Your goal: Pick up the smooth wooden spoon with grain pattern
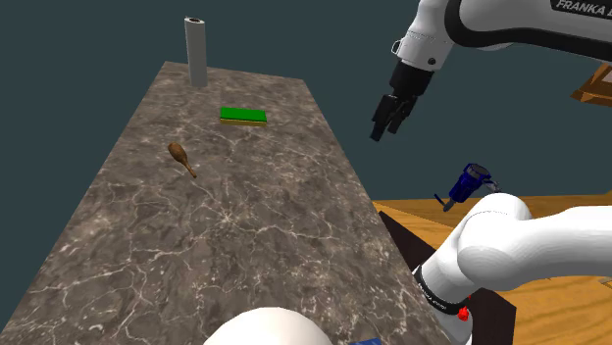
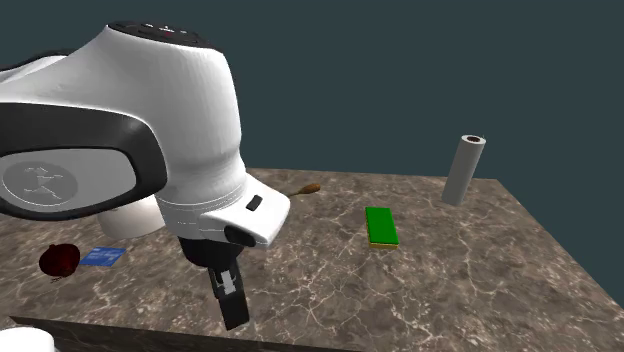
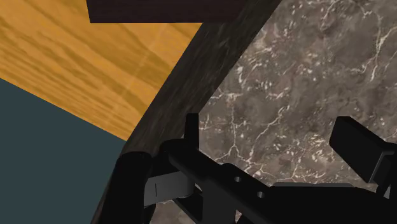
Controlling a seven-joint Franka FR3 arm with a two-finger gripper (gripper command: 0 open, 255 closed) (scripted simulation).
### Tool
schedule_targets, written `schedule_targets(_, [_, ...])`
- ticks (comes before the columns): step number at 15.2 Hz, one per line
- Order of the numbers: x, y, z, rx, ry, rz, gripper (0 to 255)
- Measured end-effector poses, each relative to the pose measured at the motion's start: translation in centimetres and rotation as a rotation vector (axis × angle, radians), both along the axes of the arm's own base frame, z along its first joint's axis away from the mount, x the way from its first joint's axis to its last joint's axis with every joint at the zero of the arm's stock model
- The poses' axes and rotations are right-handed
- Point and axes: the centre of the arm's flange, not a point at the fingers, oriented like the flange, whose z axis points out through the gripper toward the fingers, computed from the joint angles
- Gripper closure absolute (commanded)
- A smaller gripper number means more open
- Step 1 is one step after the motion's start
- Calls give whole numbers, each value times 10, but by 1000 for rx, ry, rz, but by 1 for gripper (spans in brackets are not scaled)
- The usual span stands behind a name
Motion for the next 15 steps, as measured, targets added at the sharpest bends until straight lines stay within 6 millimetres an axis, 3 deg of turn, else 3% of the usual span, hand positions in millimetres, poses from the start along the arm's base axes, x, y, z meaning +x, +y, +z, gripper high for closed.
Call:
schedule_targets(2, [5,4,-1,-1,1,0,0])
schedule_targets(4, [16,21,-4,-5,3,0,0])
schedule_targets(15, [116,131,-28,-27,15,-4,0])
